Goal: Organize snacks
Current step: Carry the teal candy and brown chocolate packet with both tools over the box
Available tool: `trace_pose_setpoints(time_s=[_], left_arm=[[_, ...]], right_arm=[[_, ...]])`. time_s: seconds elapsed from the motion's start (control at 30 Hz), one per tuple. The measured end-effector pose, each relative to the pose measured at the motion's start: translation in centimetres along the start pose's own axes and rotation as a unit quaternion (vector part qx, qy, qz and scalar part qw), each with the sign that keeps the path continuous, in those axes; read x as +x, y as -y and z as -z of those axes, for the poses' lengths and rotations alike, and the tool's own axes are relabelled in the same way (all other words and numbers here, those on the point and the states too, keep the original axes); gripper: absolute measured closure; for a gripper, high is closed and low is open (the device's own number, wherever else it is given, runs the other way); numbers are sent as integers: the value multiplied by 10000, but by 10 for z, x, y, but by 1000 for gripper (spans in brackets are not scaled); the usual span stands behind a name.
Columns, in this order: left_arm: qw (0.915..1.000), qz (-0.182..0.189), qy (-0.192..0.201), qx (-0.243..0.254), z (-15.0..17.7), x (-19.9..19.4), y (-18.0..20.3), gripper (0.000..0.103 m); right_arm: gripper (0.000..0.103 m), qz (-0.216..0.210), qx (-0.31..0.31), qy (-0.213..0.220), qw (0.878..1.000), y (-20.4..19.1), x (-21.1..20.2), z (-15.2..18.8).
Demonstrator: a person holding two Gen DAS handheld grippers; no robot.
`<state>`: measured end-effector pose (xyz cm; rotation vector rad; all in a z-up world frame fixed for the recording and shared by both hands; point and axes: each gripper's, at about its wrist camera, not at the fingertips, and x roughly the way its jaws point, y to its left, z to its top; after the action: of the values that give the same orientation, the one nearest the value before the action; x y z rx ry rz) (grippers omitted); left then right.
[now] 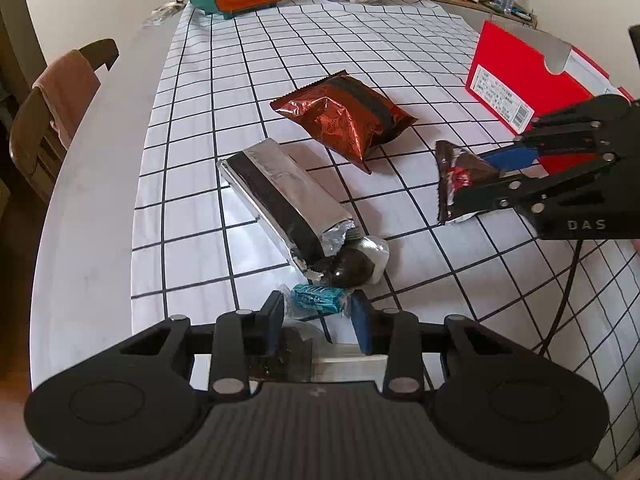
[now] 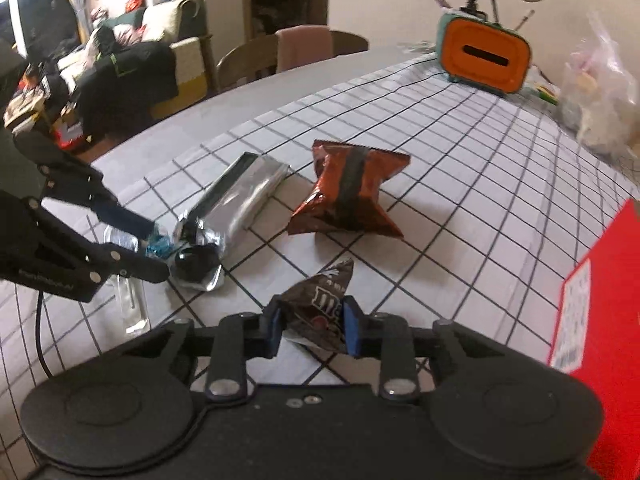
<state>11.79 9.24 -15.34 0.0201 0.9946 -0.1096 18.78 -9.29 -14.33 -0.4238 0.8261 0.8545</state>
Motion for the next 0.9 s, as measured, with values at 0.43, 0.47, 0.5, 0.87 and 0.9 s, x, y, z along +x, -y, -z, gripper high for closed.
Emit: trace_pose_setpoints(time_s=[0.43,0.47,0.5,0.87,0.9], left_arm=[[9995,62,219,-223,-2,-31,14,70],[9994,76,260,-217,-3,-36,17,70],[9993,95,306,-201,-5,-41,21,70],[9967,204,752,225,-43,-73,86,70],[9962,223,796,282,-48,-75,94,70]], right_arm=[[74,134,606,386,9973,6,-57,7],[74,151,641,422,9969,7,-63,8],[74,170,672,463,9965,9,-70,9],[74,456,1080,840,9895,44,-136,20],[74,496,1124,864,9887,49,-141,22]])
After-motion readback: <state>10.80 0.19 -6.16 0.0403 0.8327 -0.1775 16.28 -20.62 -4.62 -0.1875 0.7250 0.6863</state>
